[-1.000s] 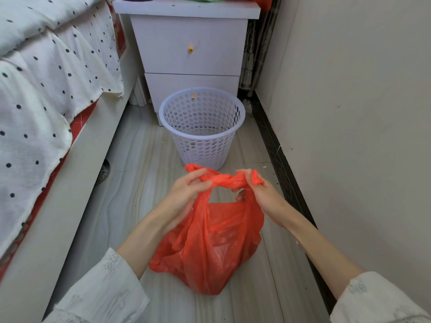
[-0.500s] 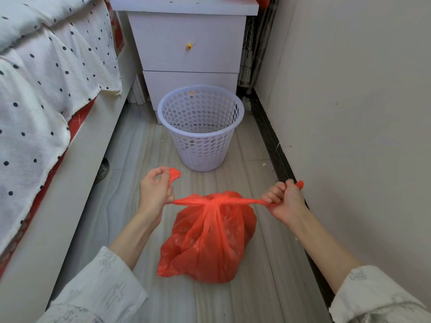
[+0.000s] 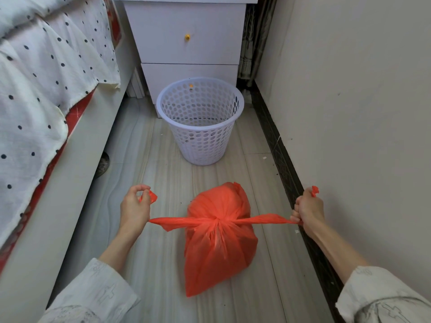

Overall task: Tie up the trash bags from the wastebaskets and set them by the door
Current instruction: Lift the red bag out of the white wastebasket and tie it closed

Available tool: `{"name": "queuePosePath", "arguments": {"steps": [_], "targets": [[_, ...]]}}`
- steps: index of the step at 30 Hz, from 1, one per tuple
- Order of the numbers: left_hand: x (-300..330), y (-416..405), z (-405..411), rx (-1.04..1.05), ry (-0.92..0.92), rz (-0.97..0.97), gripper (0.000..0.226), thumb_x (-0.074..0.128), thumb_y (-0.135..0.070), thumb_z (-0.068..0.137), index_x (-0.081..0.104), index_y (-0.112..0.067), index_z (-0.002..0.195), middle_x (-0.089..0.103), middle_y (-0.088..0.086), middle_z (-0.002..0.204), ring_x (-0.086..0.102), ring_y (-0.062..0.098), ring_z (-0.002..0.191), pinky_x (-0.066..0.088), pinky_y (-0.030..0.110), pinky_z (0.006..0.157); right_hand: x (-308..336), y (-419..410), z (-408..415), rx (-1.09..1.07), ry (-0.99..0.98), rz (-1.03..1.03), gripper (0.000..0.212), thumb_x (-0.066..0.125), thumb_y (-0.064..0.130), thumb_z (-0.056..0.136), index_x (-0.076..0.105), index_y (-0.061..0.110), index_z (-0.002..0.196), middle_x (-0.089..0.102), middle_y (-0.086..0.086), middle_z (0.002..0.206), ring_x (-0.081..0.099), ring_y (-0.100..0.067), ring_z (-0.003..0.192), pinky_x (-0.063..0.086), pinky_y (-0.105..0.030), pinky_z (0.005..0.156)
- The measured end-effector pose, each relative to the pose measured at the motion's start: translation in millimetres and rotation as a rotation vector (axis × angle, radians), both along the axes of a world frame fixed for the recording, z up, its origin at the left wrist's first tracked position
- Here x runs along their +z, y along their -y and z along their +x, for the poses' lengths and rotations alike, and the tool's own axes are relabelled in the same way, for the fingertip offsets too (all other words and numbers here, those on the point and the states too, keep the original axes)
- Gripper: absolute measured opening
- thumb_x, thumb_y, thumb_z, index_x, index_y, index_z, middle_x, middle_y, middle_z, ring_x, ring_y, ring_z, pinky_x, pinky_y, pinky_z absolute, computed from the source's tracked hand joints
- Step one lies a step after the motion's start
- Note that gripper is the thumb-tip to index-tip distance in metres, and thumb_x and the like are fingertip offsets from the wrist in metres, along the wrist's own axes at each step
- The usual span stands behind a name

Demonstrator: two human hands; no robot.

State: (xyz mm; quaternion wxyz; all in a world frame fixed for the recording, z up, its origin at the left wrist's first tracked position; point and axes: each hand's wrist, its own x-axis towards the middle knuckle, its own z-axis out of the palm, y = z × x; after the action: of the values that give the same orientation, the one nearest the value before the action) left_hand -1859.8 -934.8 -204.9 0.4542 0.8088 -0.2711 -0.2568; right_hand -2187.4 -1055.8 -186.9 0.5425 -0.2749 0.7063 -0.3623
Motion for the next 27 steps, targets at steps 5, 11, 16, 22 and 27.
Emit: {"name": "queuePosePath", "arguments": {"steps": [5, 11, 16, 22, 27], "targets": [[-5, 1, 18, 0.092, -0.405, -0.099, 0.015, 0.041, -0.013, 0.095, 0.042, -0.003, 0.106, 0.057, 0.014, 0.082, 0.022, 0.002, 0.024, 0.023, 0.008, 0.031, 6, 10, 5, 0.116, 0.079, -0.026, 0.049, 0.021, 0.041, 0.098, 0.024, 0.018, 0.054, 0.020, 0.009, 0.027, 0.019, -0.009, 0.021, 0.030, -0.018, 0.033], [12, 6, 18, 0.215, -0.778, -0.400, 0.019, 0.051, -0.021, 0.092, 0.051, -0.009, 0.077, 0.048, -0.003, 0.058, 0.044, 0.005, 0.039, 0.052, 0.021, 0.049, 13, 4, 17, 0.215, 0.408, -0.003, 0.048, 0.033, 0.050, 0.094, 0.059, 0.011, 0.107, 0.061, -0.007, 0.111, 0.057, -0.020, 0.107, 0.043, -0.040, 0.086], [15, -2, 19, 0.329, -1.015, -0.440, 0.029, 0.051, -0.044, 0.087, 0.052, -0.016, 0.097, 0.056, 0.003, 0.103, 0.060, 0.017, 0.092, 0.056, 0.033, 0.076, 9, -14, 21, -0.021, 0.736, 0.075, 0.029, 0.060, 0.039, 0.083, 0.053, 0.012, 0.091, 0.048, -0.007, 0.089, 0.053, -0.019, 0.082, 0.047, -0.041, 0.088], [5, -6, -16, 0.108, -1.026, 0.022, 0.057, 0.041, -0.056, 0.086, 0.044, -0.018, 0.128, 0.042, 0.009, 0.141, 0.046, 0.025, 0.125, 0.025, 0.053, 0.107, -11, -43, 53, 0.146, 0.636, 0.164, 0.012, 0.063, 0.014, 0.081, 0.052, 0.010, 0.078, 0.056, -0.006, 0.070, 0.057, -0.016, 0.075, 0.050, -0.025, 0.076], [2, 2, -47, 0.156, -1.150, -0.086, 0.017, 0.052, -0.027, 0.090, 0.054, -0.010, 0.090, 0.060, 0.009, 0.093, 0.057, 0.017, 0.082, 0.057, 0.032, 0.064, -19, -47, 83, 0.321, 0.210, -0.115, 0.032, 0.043, 0.021, 0.096, 0.061, 0.015, 0.070, 0.065, -0.006, 0.086, 0.060, -0.022, 0.093, 0.047, -0.034, 0.093]]}}
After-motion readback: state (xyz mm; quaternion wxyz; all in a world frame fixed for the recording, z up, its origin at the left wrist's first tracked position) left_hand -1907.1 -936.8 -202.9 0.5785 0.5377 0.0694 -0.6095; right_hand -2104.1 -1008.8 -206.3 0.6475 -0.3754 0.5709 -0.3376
